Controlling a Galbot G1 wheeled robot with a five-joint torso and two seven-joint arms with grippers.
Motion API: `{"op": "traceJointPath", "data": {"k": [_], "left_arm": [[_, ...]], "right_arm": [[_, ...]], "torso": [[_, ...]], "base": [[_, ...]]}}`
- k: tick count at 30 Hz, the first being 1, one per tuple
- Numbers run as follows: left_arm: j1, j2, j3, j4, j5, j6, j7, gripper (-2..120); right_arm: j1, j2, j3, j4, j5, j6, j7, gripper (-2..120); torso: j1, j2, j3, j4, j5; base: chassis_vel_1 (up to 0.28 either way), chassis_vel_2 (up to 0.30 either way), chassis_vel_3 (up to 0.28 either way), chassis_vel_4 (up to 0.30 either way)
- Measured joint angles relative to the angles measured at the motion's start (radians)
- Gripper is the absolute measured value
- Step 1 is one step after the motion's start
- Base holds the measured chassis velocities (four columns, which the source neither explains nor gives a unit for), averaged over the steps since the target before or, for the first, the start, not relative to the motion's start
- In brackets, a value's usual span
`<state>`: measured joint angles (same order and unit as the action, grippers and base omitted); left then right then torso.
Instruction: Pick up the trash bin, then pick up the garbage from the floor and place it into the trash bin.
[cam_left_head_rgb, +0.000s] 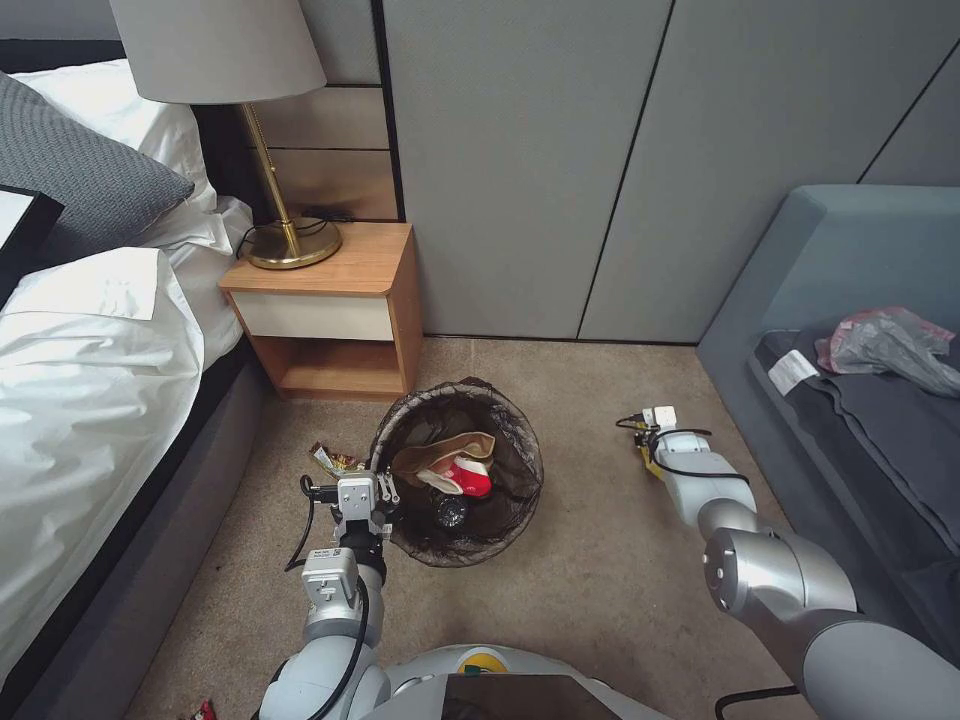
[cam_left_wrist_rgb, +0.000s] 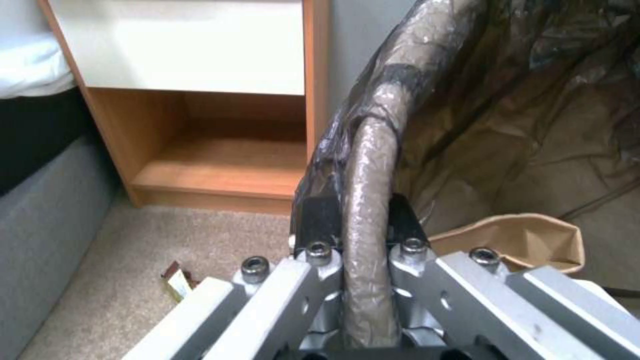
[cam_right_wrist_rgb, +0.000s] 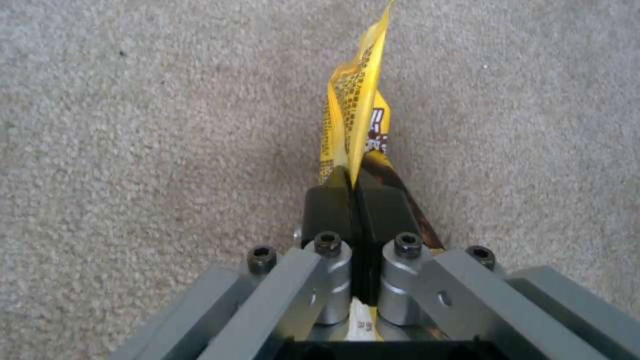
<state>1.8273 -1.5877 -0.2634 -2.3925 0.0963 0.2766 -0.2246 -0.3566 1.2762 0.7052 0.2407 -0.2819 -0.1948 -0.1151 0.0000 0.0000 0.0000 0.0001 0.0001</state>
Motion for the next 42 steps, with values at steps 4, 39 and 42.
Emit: {"op": "traceJointPath", "data": {"k": [4,39,42], "left_arm": [[0.000,0.000,0.000,0.000,0.000,0.000,0.000,0],[0.000,0.000,0.000,0.000,0.000,0.000,0.000,0],[0.000,0.000,0.000,0.000,0.000,0.000,0.000,0]], "right_arm": [[0.002,0.000,-0.001,0.001,0.000,0.002,0.000,0],[-0.631,-0.063,-0.153,1.249,0.532,0.173,-0.105,0],[-0.731,-0.081,-0.138,1.465,0.609,0.232,-0.164,0]], "torso": [[0.000,0.000,0.000,0.0000,0.0000],[0.000,0.000,0.000,-0.0005,-0.0008],[0.000,0.000,0.000,0.0005,-0.0007]], "base": [[0.000,0.000,0.000,0.000],[0.000,0.000,0.000,0.000],[0.000,0.000,0.000,0.000]]}}
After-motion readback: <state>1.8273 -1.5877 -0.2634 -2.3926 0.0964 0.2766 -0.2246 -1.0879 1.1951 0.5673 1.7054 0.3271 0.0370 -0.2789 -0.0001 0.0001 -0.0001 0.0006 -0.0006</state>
